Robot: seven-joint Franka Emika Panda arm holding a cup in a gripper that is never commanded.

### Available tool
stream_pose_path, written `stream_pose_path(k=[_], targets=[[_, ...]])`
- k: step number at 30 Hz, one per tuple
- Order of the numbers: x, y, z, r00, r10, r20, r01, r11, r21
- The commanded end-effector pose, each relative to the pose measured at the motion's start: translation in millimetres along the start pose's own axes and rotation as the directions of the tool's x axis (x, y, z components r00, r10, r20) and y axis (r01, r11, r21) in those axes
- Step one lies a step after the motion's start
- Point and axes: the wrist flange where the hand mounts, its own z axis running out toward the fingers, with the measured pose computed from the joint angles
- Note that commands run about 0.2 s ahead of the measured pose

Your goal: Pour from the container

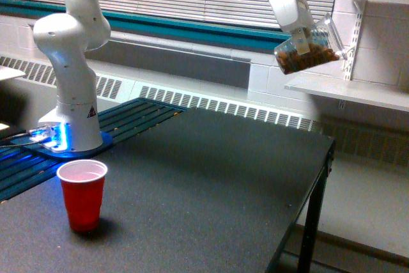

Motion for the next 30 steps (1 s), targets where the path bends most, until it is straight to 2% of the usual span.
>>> stream_pose_path(k=[1, 7, 15, 21, 30], targets=[[2.2, 1.8, -0.7, 1.000, 0.002, -0.002, -0.002, 1.000, -0.004], [1.9, 4.4, -1.3, 1.000, 0.026, -0.010, -0.026, 1.000, 0.004], [13.6, 21.6, -1.6, 1.000, 0.009, -0.029, -0.009, 1.000, 0.014], [33.1, 59.5, -1.6, 0.998, 0.012, -0.063, -0.013, 1.000, -0.017], [53.1, 135.8, -4.5, 0.993, 0.043, -0.109, -0.052, 0.995, -0.083]])
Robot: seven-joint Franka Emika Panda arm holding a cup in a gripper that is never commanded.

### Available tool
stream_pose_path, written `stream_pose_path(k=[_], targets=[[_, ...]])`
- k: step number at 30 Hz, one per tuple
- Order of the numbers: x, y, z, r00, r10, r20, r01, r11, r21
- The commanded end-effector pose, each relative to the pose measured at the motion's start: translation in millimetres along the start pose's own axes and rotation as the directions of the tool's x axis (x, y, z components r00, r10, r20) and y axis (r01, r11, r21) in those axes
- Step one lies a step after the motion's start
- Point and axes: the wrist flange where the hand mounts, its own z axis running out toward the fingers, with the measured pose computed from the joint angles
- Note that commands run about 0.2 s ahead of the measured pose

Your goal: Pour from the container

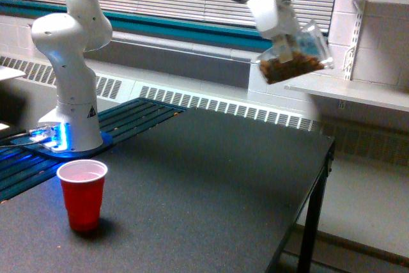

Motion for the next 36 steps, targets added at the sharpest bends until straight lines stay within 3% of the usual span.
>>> stream_pose_path(k=[1, 11, 21, 36], targets=[[29.2, 73.9, -8.1, 0.998, 0.029, -0.056, -0.031, 0.998, -0.051], [32.5, 165.2, -15.0, 0.993, 0.080, -0.087, -0.089, 0.989, -0.114], [32.0, 250.1, -33.4, 0.987, 0.086, -0.133, -0.110, 0.976, -0.187], [-13.9, 355.4, -50.1, 0.988, 0.077, -0.134, -0.112, 0.954, -0.279]])
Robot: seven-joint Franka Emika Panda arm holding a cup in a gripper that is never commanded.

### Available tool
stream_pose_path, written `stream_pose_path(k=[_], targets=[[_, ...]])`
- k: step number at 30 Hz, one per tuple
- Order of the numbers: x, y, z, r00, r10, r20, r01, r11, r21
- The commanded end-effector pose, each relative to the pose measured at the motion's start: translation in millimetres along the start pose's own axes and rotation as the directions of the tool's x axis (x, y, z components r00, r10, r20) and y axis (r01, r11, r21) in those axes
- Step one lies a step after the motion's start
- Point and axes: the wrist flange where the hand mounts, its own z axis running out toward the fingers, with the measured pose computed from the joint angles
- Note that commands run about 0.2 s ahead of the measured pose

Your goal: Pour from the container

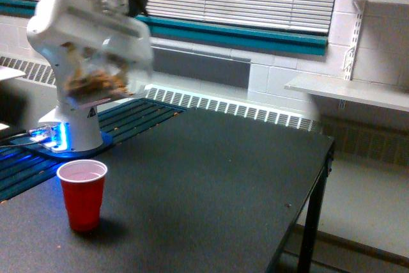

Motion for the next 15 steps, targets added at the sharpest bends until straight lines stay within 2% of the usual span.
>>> stream_pose_path(k=[1, 6, 15], targets=[[-14.5, 46.2, -0.6, 0.999, -0.045, -0.009, 0.044, 0.998, -0.040], [-28.9, 72.2, -0.4, 0.998, -0.068, -0.009, 0.067, 0.996, -0.066], [-62.5, 108.3, 4.0, 0.994, -0.107, 0.032, 0.110, 0.989, -0.102]])
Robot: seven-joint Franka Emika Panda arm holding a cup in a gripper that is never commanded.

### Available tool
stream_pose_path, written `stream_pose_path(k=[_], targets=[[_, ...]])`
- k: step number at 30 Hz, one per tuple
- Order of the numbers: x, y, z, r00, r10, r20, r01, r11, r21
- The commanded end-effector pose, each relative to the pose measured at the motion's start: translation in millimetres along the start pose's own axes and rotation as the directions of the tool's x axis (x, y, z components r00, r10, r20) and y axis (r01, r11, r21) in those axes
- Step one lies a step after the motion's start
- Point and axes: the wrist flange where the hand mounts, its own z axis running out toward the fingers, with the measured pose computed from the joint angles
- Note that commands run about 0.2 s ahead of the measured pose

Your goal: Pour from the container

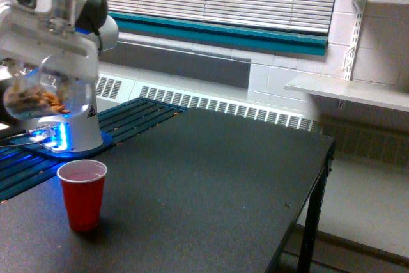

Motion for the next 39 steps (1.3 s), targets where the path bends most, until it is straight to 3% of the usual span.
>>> stream_pose_path(k=[1, 13, 39], targets=[[-19.0, 22.5, 0.7, 0.998, -0.055, 0.006, 0.055, 0.998, -0.020], [-50.1, 45.1, 5.8, 0.992, -0.120, 0.036, 0.122, 0.991, -0.056], [-95.6, 42.7, 17.8, 0.961, -0.260, 0.090, 0.268, 0.960, -0.085]])
